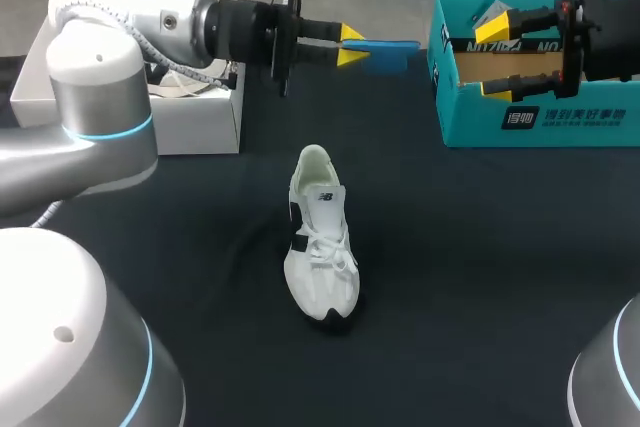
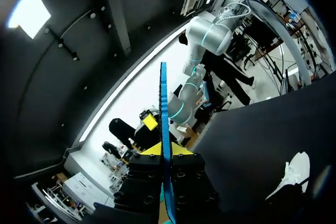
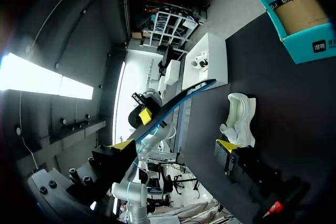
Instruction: Take the shoe out of the shoebox, open the shoe tongue, remove and reinsert the insole, then place the shoe into the shoebox
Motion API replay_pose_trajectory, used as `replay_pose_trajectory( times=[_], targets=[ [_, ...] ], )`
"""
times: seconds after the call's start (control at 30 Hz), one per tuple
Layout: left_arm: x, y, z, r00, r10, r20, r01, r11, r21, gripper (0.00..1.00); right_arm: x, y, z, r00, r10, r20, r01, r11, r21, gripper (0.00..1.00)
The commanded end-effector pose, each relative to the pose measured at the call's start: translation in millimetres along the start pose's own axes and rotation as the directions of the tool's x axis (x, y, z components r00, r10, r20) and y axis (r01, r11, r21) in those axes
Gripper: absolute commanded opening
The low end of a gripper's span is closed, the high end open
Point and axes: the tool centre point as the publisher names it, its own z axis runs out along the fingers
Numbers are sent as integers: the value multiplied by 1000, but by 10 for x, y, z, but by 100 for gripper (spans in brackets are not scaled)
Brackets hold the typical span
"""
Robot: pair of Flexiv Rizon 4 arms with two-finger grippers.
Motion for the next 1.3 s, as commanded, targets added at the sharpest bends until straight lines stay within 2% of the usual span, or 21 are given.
replay_pose_trajectory(
  times=[0.03, 0.07, 0.53, 0.57, 0.63, 0.7, 0.83, 0.87, 0.93, 0.97, 1.3],
  targets=[
    [117, -217, 63, 970, -162, 181, 193, 966, -172, 0, 3, -6, 6, 1000, 1, 1, -1, 1000, -2, 100],
    [121, -255, 67, 970, -155, 187, 190, 963, -190, 0, 3, -6, 6, 1000, 1, 1, -1, 1000, -2, 100],
    [121, -255, 67, 970, -155, 187, 190, 963, -190, 0, 3, -6, 6, 1000, 1, 1, -1, 1000, -2, 100],
    [124, -241, 68, 964, -193, 182, 222, 962, -159, 0, 3, -6, 6, 1000, 1, 1, -1, 1000, -2, 100],
    [154, -185, 74, 951, -257, 174, 286, 942, -175, 0, 3, -6, 6, 1000, 1, 1, -1, 1000, -2, 100],
    [168, -146, 93, 935, -307, 177, 343, 911, -228, 0, 3, -6, 6, 1000, 1, 1, -1, 1000, -2, 100],
    [156, -135, 92, 904, -384, 186, 421, 874, -242, 0, 3, -6, 6, 1000, 1, 1, -1, 1000, -2, 100],
    [130, -118, 95, 876, -434, 210, 477, 843, -249, 0, 3, -6, 6, 1000, 1, 1, -1, 1000, -2, 100],
    [55, -60, 78, 749, -608, 263, 659, 724, -204, 0, 3, -6, 6, 1000, 1, 1, -1, 1000, -2, 100],
    [38, -22, 73, 718, -633, 290, 693, 690, -208, 0, 3, -6, 6, 1000, 1, 1, -1, 1000, -2, 100],
    [38, -22, 73, 718, -633, 290, 693, 690, -208, 0, 3, -6, 6, 1000, 1, 1, -1, 1000, -2, 100]
  ],
)
